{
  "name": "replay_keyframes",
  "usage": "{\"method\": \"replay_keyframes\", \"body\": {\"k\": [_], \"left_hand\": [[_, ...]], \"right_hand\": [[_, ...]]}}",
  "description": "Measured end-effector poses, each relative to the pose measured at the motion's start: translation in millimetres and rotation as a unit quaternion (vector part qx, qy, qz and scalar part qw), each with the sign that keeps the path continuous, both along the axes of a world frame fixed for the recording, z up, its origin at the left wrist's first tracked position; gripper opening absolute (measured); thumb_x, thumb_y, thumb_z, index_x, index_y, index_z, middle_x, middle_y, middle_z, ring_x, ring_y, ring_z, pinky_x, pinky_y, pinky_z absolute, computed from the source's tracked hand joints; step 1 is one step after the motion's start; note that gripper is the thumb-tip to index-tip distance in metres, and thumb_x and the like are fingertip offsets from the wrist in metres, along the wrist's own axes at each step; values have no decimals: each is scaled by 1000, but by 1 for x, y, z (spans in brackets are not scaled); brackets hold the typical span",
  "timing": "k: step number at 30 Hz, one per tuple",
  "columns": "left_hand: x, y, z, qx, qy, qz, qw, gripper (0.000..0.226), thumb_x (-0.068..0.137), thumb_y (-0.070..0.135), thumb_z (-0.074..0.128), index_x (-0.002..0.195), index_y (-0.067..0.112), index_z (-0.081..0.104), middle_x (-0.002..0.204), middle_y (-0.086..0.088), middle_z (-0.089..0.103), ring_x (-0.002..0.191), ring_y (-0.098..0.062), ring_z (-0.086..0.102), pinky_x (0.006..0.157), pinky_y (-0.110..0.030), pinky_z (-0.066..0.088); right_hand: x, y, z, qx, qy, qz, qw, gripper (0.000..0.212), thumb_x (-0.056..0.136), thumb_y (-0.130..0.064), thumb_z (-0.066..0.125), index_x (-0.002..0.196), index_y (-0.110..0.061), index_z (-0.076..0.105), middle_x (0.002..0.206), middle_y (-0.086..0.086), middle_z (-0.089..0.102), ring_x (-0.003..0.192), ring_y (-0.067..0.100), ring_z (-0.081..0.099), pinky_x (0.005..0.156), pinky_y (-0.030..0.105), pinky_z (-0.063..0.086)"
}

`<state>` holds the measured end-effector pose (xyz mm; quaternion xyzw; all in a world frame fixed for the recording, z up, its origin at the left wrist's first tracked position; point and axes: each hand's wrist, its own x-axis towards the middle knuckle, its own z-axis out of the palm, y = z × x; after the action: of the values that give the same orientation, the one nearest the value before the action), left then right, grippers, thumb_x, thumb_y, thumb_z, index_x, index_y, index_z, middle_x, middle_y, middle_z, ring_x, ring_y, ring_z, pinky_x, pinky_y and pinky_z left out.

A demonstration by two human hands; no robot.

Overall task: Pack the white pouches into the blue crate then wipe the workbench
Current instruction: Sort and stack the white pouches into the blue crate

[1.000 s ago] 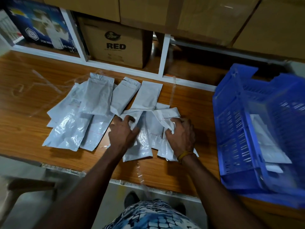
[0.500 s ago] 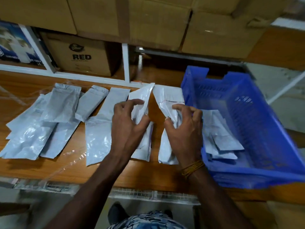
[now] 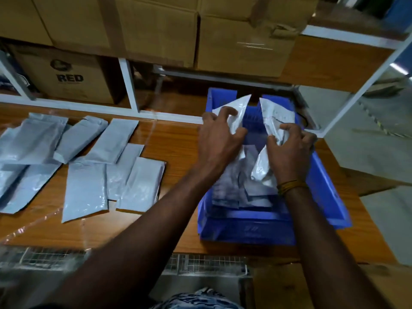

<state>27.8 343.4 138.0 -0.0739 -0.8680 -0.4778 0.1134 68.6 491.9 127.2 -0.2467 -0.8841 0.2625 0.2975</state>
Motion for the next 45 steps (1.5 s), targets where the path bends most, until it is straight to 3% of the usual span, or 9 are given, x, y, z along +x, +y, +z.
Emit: {"method": "replay_keyframes", "body": {"k": [5,15,21,26,31,35,38,41,45], "left_hand": [[-33,55,-33,-122,-128,2,984,46,83,37,63,126,27,51,133,-17,39,120,-45,45,97,-49,41],[-55,75,-120,-305,-263,-44,914,57,88,44,59,140,26,43,146,-22,31,133,-45,33,103,-59,36],[-69,77,-134,-376,-327,-126,858,61,84,47,53,141,28,44,155,-15,30,142,-41,29,112,-58,31],[-62,67,-106,-329,-263,-107,901,42,92,31,51,131,14,59,142,-14,53,130,-33,51,106,-43,44],[-40,34,-49,-117,-90,-70,987,28,87,21,59,112,17,70,112,-8,70,103,-23,65,85,-32,52],[-8,-22,-23,4,35,-36,999,21,87,20,57,101,20,72,101,0,70,84,-12,62,72,-23,46],[22,-73,-19,54,58,42,996,18,87,16,57,96,26,69,97,7,69,78,-5,60,66,-18,45],[41,-122,-30,60,48,117,990,16,90,18,57,96,29,67,98,10,68,77,-5,60,62,-16,44],[42,-180,-60,41,-3,181,983,17,91,19,56,99,28,69,95,10,66,63,-5,56,55,-18,37]], "right_hand": [[-35,36,-39,4,-149,7,989,42,84,-35,64,123,-20,56,132,20,42,118,42,48,93,46,44],[-65,53,-115,6,-369,95,924,57,88,-39,60,136,-12,47,148,30,23,129,48,39,107,49,38],[-76,53,-131,-21,-473,168,865,65,93,-50,49,143,-11,40,147,25,41,130,41,45,106,46,41],[-78,47,-107,-34,-348,152,924,48,89,-44,57,130,-19,58,137,21,52,124,40,50,103,46,46],[-66,24,-62,-72,-90,147,982,35,83,-34,61,113,-16,67,114,20,62,105,36,60,89,44,52],[-40,-24,-27,-63,53,198,977,19,90,-25,63,107,-17,64,108,11,56,94,25,58,82,40,50],[-22,-69,-13,-76,111,261,956,14,89,-23,64,103,-20,63,99,1,52,86,13,55,77,29,48],[-7,-117,-5,-98,116,313,937,12,90,-21,62,102,-21,64,99,-2,52,76,6,53,74,22,45],[-2,-181,-15,-111,78,378,916,15,89,-24,61,104,-25,62,106,-2,53,84,5,53,71,21,47]]}}
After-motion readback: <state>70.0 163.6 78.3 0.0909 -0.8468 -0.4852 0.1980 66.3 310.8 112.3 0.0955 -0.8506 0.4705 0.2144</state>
